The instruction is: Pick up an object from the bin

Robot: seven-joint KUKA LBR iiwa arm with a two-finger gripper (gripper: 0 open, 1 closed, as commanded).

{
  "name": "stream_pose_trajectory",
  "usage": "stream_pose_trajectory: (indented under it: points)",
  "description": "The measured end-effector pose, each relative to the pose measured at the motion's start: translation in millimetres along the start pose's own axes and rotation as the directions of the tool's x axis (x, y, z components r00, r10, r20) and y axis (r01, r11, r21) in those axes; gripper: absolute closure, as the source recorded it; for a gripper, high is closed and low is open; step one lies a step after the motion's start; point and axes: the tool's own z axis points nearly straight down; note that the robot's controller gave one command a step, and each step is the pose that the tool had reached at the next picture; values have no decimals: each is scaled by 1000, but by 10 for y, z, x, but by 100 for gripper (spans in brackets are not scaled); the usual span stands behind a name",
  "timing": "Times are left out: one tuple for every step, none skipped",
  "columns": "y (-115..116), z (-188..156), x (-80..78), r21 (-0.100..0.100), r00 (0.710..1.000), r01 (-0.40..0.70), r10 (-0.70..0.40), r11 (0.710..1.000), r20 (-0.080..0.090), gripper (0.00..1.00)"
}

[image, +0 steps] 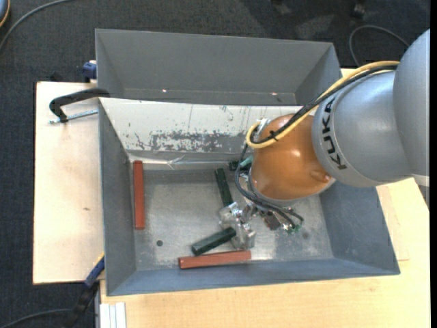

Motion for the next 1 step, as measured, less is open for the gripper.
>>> stream_pose_trajectory:
  points:
    - [-188, -1457, -254, 5, 1000, -20, 20, 1000, 11, 100]
